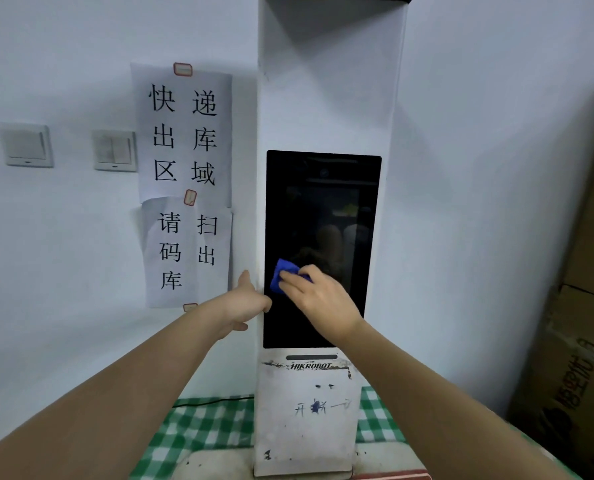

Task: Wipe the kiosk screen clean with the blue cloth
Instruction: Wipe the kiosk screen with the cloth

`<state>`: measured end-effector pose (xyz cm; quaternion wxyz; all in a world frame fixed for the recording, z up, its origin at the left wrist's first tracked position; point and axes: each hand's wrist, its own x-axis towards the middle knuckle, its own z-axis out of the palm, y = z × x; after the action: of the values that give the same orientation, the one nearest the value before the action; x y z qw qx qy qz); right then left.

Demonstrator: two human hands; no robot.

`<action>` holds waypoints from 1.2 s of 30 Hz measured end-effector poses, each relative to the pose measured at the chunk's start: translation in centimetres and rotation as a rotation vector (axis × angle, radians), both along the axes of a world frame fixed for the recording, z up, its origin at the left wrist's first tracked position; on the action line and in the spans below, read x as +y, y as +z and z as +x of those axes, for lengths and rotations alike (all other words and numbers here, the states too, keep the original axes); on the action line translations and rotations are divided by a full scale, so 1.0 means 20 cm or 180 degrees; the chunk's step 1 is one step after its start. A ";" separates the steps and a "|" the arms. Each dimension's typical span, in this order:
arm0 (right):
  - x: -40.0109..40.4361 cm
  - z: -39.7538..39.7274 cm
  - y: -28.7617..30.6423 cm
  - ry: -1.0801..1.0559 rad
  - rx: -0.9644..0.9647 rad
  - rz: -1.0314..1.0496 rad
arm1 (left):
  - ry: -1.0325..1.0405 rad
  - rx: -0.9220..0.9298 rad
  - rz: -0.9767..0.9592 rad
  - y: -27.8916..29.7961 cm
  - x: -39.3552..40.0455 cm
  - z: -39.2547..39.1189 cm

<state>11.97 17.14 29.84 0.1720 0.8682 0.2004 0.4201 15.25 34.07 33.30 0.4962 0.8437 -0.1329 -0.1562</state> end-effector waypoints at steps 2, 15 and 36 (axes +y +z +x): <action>-0.04 -0.01 -0.01 0.0028 0.0194 -0.0351 | -0.0023 -0.0002 0.0017 0.00 -0.01 -0.01; -0.12 -0.05 -0.03 0.0005 0.0121 -0.0400 | -0.0013 -0.0092 0.0028 0.01 -0.08 -0.04; -0.19 -0.13 0.10 -0.0212 -0.0378 0.0297 | 0.0096 -0.0241 -0.0051 0.00 -0.12 -0.03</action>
<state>9.37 13.28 31.76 0.1568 0.8550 0.1412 0.4738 14.71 31.63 33.34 0.4999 0.8468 -0.1401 -0.1156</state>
